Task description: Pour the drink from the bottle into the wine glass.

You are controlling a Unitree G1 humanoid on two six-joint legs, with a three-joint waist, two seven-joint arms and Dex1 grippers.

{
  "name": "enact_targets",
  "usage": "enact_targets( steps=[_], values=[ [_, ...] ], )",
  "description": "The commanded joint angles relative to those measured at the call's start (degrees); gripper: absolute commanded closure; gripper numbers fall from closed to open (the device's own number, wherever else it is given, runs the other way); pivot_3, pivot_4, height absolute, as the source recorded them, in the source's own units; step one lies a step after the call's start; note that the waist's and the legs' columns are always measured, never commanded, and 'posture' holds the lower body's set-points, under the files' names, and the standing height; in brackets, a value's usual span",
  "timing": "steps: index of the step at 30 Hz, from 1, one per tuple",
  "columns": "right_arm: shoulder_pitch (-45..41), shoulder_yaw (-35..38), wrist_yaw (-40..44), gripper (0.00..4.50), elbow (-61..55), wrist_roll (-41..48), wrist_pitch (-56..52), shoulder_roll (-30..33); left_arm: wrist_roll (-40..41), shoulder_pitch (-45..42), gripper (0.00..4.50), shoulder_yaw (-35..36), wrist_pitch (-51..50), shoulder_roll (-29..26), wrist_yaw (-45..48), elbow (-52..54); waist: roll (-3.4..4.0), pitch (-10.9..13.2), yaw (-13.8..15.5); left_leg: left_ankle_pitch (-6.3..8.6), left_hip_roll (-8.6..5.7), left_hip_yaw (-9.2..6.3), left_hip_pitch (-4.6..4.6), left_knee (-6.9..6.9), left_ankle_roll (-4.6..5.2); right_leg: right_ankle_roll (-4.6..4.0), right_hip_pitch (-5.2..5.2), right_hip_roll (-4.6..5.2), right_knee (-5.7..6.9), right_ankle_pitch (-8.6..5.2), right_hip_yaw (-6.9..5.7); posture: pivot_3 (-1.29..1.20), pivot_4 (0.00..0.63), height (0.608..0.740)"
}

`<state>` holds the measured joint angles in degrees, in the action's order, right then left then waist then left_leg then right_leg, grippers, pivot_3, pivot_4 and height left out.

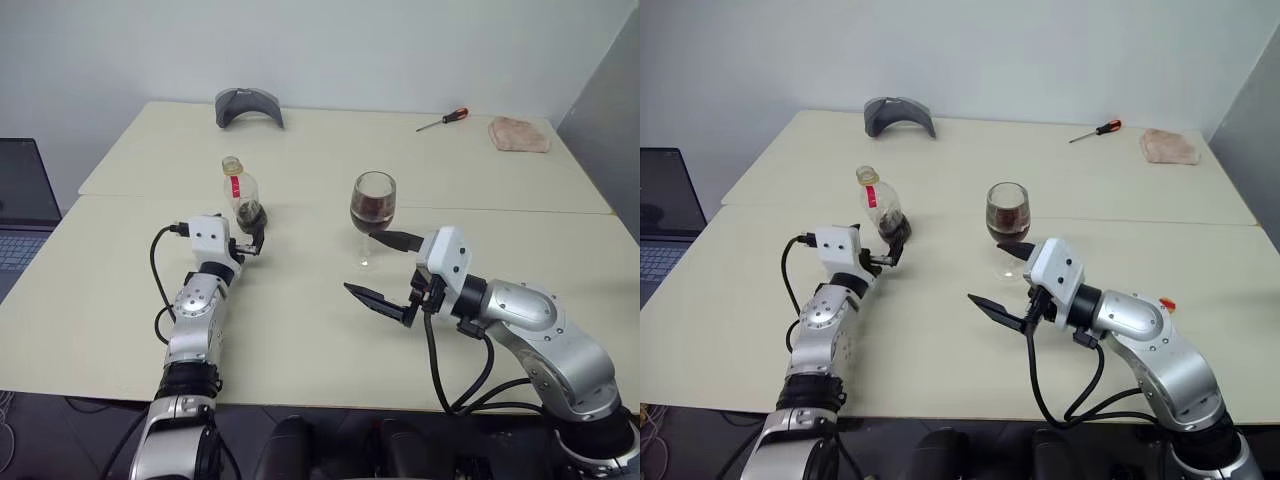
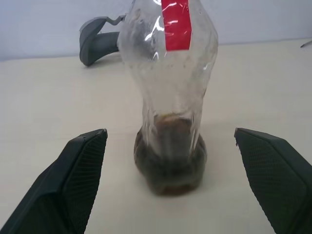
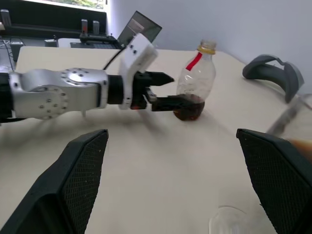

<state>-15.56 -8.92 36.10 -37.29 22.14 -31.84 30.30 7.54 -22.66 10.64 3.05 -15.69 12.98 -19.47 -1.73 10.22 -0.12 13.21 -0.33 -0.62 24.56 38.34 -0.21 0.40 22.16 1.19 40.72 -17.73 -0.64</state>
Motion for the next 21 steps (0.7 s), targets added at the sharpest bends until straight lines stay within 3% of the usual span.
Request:
enact_targets(
  steps=[1,5,10,16,21],
  values=[
    [5.03,3.1,-1.79,0.0,-0.16,-1.34,3.41,-0.28,0.52,4.67,0.03,0.17,-6.95,-0.29,-1.87,12.97,-0.01,-0.01,0.01,0.0,0.0,-0.01,0.0,-0.01,0.0,0.0,-0.03,0.0,-0.02,0.0,0.0,0.0,0.15,0.74],
    [12.46,4.56,-3.4,0.0,3.5,-4.85,10.96,-1.95,-0.61,9.67,0.03,-1.63,-14.44,0.24,-3.31,22.76,-0.01,-0.01,0.05,0.0,-0.01,0.0,-0.03,-0.05,0.0,0.0,-0.07,0.01,-0.08,0.0,0.01,0.0,0.15,0.74],
    [19.34,8.28,-10.41,0.0,10.98,-8.08,19.31,-9.11,-1.1,14.91,0.03,-5.82,-18.59,0.06,-0.88,30.55,-0.02,-0.03,0.04,0.0,-0.01,0.03,-0.29,-0.24,0.0,0.01,-0.3,0.0,-0.2,0.0,0.04,0.0,0.15,0.74],
    [17.64,12.5,-22.41,0.0,23.15,-13.94,27.9,-17.72,-0.51,16.0,0.03,-7.47,-18.32,1.97,-0.69,32.66,0.04,-0.06,0.0,0.01,0.02,0.05,-0.74,-0.44,0.0,-0.01,-0.68,-0.04,-0.35,-0.02,0.04,0.0,0.15,0.74],
    [15.74,13.04,-23.47,0.0,29.13,-16.63,33.0,-17.89,-0.34,16.43,0.03,-6.74,-16.0,1.97,0.27,31.82,0.04,-0.06,0.02,0.01,0.01,0.08,-0.74,-0.44,0.0,-0.01,-0.72,-0.04,-0.43,-0.02,0.06,0.0,0.15,0.74]
  ],
)
